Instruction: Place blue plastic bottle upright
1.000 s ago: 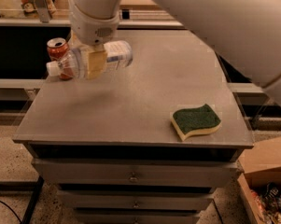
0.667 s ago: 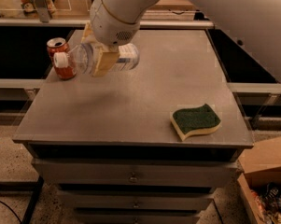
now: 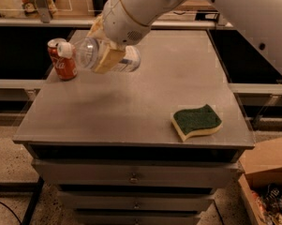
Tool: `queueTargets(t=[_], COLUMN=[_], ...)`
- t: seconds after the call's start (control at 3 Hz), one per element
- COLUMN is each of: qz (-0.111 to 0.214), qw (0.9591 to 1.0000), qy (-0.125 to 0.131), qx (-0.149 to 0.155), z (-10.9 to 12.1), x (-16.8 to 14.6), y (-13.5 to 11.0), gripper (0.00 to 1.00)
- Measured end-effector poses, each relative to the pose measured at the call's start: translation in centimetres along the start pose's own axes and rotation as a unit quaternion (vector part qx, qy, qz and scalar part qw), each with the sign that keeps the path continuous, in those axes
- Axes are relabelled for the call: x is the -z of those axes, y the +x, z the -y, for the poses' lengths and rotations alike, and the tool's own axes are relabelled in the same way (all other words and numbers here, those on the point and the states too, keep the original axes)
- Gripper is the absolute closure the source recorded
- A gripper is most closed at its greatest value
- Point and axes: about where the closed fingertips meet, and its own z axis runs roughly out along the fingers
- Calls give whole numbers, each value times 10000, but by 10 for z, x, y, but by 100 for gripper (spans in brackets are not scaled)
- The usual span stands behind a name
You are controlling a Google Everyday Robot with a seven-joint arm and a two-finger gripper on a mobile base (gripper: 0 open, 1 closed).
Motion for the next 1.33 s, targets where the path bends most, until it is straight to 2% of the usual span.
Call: queueTargets(t=[0.33, 0.67, 1.0, 1.33], qz=[-3, 384, 980, 1583], qw=[10000, 9984, 9891, 9732], qy=[-1, 196, 455, 641], qx=[6, -354, -1003, -1539], z=[0, 5, 10, 14], x=[0, -6, -14, -20], y=[0, 6, 15, 16], gripper=[100, 100, 100, 100])
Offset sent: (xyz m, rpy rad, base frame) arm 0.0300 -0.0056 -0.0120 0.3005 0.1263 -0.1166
